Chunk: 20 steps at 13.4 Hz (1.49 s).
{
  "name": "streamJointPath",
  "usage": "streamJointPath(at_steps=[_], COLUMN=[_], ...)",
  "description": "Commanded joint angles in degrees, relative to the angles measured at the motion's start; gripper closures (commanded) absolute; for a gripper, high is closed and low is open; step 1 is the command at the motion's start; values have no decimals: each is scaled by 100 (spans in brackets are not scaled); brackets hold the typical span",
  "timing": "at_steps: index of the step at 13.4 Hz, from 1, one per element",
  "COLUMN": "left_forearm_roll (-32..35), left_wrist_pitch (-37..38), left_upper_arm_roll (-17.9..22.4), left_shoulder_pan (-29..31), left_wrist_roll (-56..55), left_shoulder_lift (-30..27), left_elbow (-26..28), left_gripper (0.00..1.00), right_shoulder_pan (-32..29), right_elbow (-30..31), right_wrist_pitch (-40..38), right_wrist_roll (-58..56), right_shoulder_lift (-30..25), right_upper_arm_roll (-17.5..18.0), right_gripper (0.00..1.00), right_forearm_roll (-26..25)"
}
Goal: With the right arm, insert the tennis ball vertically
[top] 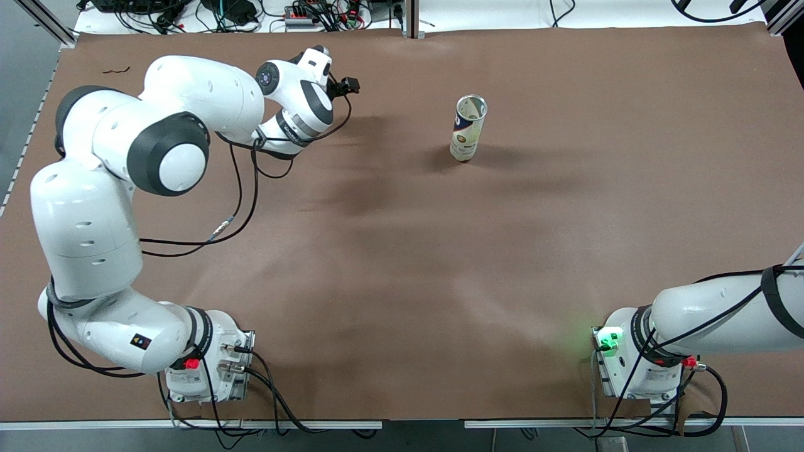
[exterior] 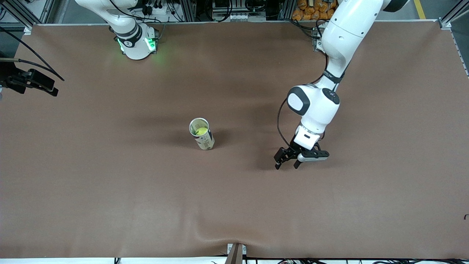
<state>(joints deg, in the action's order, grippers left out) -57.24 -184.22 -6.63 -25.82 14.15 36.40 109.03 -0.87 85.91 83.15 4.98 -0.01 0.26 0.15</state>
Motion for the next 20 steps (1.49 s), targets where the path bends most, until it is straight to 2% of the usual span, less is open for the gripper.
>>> streamJointPath(at_steps=[1,7,12,18,20], left_forearm_roll=[-42,-25,256,1046,1729], left_wrist_pitch=[62,404,1142,2731,3224], left_upper_arm_roll=[92,276,706,1532,1691], left_shoulder_pan=[-29,-38,-73,-90,-82], left_wrist_roll=[-17,-9,-17,-96,-533], left_shoulder_lift=[218,140,-45,-291,-353], left_elbow=[-329,-479,-531,-961,-1137], left_gripper=[0,0,0,0,0], right_shoulder_pan=[17,8,8,17,17], right_elbow=[48,57,57,57,57], right_wrist_pitch=[-27,-27,17,43,61], right_wrist_roll=[-68,-68,-68,-68,-68], right_shoulder_lift=[-104,-104,-95,-95,-86], right_upper_arm_roll=[-35,-44,-44,-44,-44], right_gripper=[0,0,0,0,0], right_forearm_roll=[99,99,99,99,108])
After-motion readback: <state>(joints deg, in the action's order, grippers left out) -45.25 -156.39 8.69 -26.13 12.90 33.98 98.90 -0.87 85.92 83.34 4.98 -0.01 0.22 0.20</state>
